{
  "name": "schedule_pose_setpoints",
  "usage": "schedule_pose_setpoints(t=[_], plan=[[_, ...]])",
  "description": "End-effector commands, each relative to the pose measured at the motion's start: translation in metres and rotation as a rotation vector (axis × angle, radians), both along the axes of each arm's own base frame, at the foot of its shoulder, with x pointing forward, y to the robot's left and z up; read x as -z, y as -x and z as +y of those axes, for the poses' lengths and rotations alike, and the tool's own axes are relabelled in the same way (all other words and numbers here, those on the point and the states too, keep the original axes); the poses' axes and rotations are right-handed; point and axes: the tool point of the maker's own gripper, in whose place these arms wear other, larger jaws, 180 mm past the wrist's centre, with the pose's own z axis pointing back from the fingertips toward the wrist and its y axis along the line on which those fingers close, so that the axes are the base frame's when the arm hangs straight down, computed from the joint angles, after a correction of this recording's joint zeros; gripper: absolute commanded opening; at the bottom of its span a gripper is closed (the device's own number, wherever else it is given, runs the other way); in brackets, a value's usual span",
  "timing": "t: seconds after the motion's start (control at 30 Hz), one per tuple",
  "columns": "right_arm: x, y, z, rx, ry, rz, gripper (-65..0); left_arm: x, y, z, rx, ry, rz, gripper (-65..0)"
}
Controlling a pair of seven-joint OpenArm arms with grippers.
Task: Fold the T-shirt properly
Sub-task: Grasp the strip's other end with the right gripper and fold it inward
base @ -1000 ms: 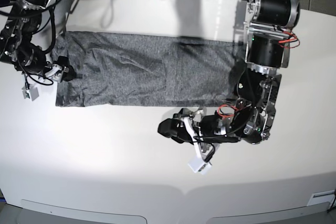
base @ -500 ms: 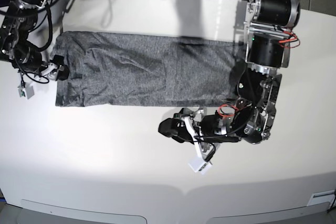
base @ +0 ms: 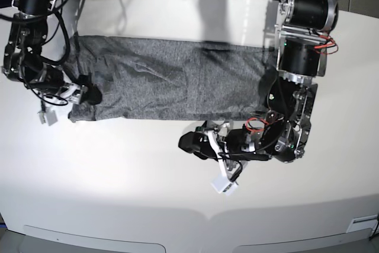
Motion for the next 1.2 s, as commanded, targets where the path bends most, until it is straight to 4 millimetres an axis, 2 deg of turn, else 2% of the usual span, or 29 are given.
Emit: schedule_pose_setpoints(t=[0.0,0.1,0.17,0.27,0.33,0.37,0.53,0.6,0.7,0.8,0.9,0.97,1.17], plan=[[0.018,0.028,0.004,-0.069,0.032,0.135,-18.2,-0.023,-0.011,-0.005,0.002,0.041,-0.058,-35.8],[0.015,0.028,0.011,-0.074,-0.007,0.134,-19.1,-0.022,-0.010,-0.004,0.007,0.034,-0.053,-35.8],[0.014,0.027,0.010,-0.068,-0.009,0.130,-24.3,-0.018,-0.007,-0.004,0.022,0.013,-0.037,-35.8],[0.013,0.027,0.007,-0.066,-0.006,0.134,-41.2,-0.012,-0.002,-0.002,0.044,-0.018,-0.014,-35.9],[0.013,0.027,0.007,-0.064,-0.009,0.134,-58.4,-0.011,-0.001,-0.002,0.048,-0.022,-0.011,-35.9],[0.012,0.028,0.010,-0.067,-0.023,0.135,-65.0,-0.011,-0.001,-0.002,0.048,-0.022,-0.011,-35.9],[-0.001,0.022,0.024,-0.068,-0.126,0.111,-65.0,-0.014,-0.002,-0.002,0.051,-0.026,-0.016,-35.9],[-0.007,0.018,0.031,-0.074,-0.163,0.098,-65.0,-0.023,-0.005,-0.002,0.052,-0.025,-0.051,-36.2],[-0.019,0.008,0.048,-0.107,-0.236,0.084,-65.0,-0.055,-0.009,-0.003,0.057,-0.023,-0.163,-39.0],[-0.034,-0.006,0.069,-0.139,-0.303,0.051,-65.0,-0.089,-0.007,-0.002,0.080,-0.053,-0.281,-39.0],[-0.046,-0.025,0.089,-0.153,-0.345,0.004,-65.0,-0.109,0.001,0.003,0.108,-0.116,-0.359,-39.0],[-0.052,-0.034,0.104,-0.172,-0.368,-0.017,-65.0,-0.110,0.002,0.009,0.095,-0.127,-0.369,-39.0],[-0.063,-0.045,0.152,-0.300,-0.392,-0.031,-65.0,-0.084,0.011,0.024,0.077,-0.162,-0.298,-39.0]])
